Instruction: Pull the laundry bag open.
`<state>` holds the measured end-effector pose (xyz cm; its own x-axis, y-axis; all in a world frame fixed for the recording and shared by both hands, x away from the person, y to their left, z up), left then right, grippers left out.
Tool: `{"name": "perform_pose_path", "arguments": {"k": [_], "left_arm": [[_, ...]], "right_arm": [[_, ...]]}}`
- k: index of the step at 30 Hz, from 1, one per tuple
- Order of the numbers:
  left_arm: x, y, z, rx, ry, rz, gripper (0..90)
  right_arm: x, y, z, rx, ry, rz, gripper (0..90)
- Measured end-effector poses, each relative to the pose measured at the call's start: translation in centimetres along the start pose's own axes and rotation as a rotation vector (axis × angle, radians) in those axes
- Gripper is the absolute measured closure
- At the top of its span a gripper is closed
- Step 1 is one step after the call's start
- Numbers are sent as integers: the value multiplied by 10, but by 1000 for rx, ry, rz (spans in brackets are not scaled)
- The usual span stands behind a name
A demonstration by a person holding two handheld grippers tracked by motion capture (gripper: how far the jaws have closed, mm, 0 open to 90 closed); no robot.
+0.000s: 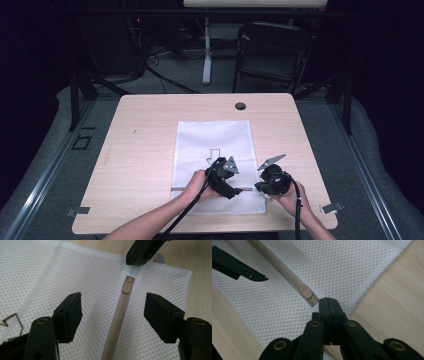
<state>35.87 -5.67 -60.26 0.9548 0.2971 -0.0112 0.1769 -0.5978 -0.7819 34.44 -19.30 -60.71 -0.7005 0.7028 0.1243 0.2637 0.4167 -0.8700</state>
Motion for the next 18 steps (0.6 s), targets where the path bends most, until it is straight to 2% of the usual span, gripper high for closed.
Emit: {"name": "perform_pose_path", "arguments": {"k": [4,6,7,8,11,14,15,18], "left_arm": [[-2,8,-2,-8,-4,14,395],[-5,13,-3,-2,10,33,466],[-6,15,-3,2,22,31,483],[-8,17,-4,4,29,49,531],[-14,23,-7,11,59,59,624],[-16,27,-9,15,72,51,670],[-16,28,-10,21,74,51,684],[-16,31,-11,22,79,53,718]], "right_arm": [[0,4,1,7,6,-13,900],[0,5,1,4,5,-15,900],[1,7,1,-4,23,-18,900],[0,7,3,21,7,-10,900],[-1,9,4,41,11,-13,900],[-1,10,3,26,33,-19,900],[1,11,3,12,53,-25,900],[-1,11,4,12,49,-23,900]]}}
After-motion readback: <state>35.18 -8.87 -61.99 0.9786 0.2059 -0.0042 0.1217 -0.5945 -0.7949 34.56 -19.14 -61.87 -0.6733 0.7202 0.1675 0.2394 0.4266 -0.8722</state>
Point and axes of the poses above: each handheld gripper's, and its own axes: y roughly forward along the jaws, z roughly out of its underside, x roughly to its left, the point moved 7 cm from there along y, roughly forward along the jaws, and after that the axes turned 2 degrees about -z, right-handed, at the moved point
